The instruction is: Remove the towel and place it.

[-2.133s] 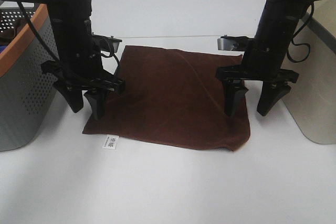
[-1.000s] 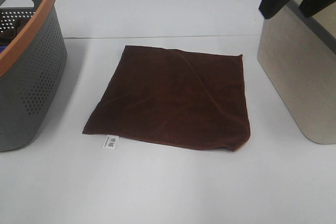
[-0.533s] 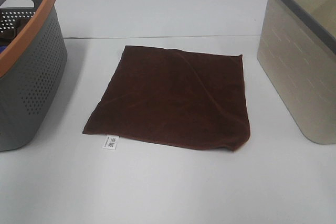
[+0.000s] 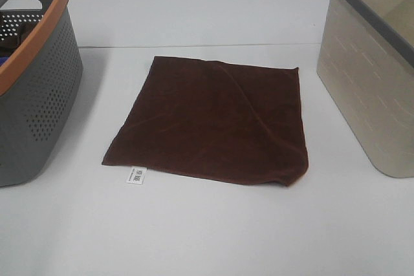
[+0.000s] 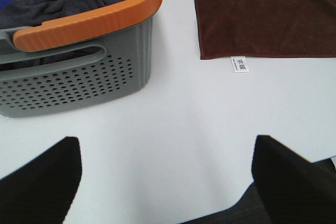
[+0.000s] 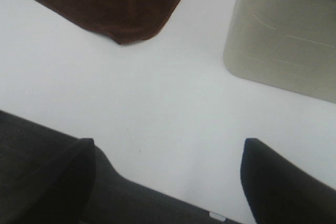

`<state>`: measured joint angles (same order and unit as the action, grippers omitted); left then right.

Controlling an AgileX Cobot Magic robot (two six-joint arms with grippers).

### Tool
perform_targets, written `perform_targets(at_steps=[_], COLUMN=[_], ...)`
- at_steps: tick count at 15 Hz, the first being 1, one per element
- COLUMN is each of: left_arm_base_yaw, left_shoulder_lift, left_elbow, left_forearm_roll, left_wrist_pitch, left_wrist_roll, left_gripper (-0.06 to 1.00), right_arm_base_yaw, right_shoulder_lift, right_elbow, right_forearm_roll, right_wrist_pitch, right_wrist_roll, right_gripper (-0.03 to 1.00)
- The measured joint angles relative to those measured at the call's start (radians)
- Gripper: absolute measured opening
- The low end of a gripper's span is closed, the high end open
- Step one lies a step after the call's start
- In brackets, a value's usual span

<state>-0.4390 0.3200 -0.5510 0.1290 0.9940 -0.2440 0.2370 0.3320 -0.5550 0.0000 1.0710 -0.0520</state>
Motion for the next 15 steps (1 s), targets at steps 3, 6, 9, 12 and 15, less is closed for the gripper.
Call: perform_targets(at_steps=[3, 6, 9, 12, 15], left_arm_base_yaw=[0.0, 0.0, 0.0, 0.0, 0.0], left_shoulder_lift=[-0.095, -0.099, -0.099, -0.1, -0.101], left_elbow=[0.022, 0.022, 0.029, 0.051, 0.052], left_forearm_roll=[0.004, -0.006, -0.061, -0.114, -0.129], left_wrist_pitch=[-0.025, -0.028, 0.014, 0.043, 0.046], left_wrist_roll=[0.026, 0.09, 0.159, 0.201, 0.221], left_gripper=[0.83, 0.83, 0.83, 0.83, 0.83], right_arm_base_yaw=[0.0, 0.0, 0.0, 0.0, 0.0], right_shoulder_lift=[-0.179, -0.264, -0.275, -0.276, -0.276], right_elbow=[0.045, 0.049, 0.053, 0.054, 0.054], right_forearm_roll=[-0.007, 0.0, 0.0, 0.0, 0.0], right_wrist_pitch=[-0.008, -0.008, -0.008, -0.008, -0.008], right_wrist_roll=[0.0, -0.008, -0.02, -0.02, -0.02], right_gripper=[0.73, 0.73, 0.73, 0.73, 0.73])
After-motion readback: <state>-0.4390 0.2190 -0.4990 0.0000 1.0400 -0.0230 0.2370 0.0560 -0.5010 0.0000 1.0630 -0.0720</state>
